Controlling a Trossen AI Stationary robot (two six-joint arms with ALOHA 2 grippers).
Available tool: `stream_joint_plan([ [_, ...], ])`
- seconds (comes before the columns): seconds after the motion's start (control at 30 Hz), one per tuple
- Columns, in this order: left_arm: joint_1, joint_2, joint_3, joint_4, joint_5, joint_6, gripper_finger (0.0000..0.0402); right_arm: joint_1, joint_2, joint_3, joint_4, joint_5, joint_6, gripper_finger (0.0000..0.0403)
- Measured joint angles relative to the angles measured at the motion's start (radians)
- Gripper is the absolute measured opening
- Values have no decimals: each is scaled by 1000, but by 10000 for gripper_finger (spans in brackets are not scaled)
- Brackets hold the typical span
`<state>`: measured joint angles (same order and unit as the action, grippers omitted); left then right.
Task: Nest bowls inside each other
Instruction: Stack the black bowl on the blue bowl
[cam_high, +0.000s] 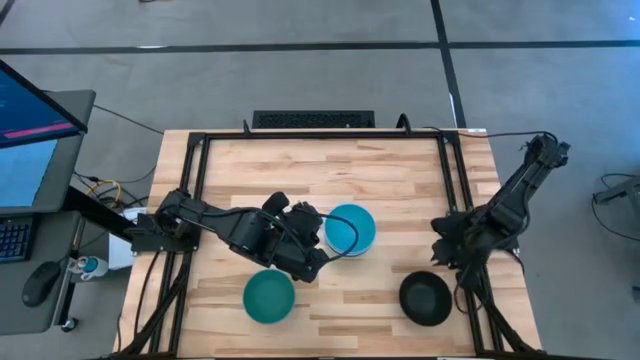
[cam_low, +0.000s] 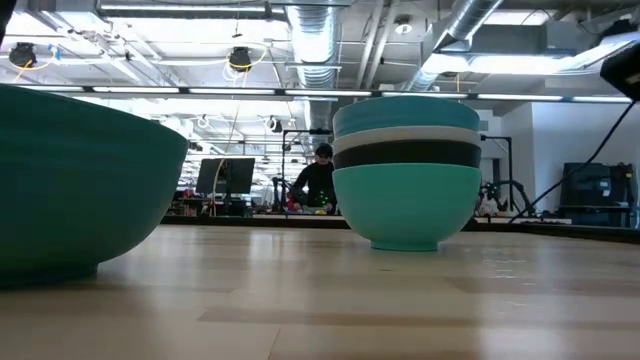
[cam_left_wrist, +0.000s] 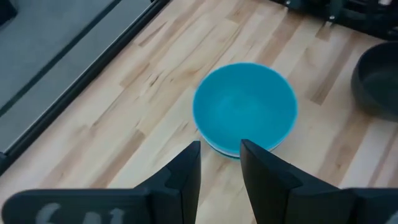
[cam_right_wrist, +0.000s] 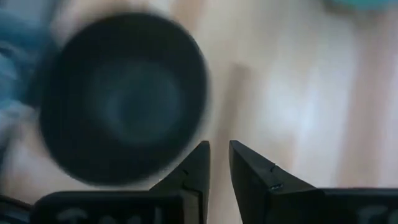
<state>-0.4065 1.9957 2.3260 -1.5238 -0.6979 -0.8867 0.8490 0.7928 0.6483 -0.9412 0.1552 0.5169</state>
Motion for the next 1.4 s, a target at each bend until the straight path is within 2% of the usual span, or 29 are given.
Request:
stream_joint_plan([
  [0.07, 0, 0, 0, -10, 0, 0, 105, 1, -2, 2, 73, -14, -8, 82],
  [0.23, 0, 0, 0, -9, 2, 18, 105, -3, 24, 1, 77, -31, -11, 82],
  [0.47, -10, 0, 0, -49, -44, 19, 105, -19, 125, 1, 122, -36, -24, 82],
  [0.87, -63, -1, 0, -23, -85, -12, 105, -22, 265, 1, 272, -32, -54, 82],
  [1.27, -88, -2, 0, 229, -32, 194, 105, -128, 323, 1, 420, -28, -81, 82],
  [1.4, -94, -2, -1, 249, 67, 219, 105, -125, 323, 1, 421, -55, -73, 82],
])
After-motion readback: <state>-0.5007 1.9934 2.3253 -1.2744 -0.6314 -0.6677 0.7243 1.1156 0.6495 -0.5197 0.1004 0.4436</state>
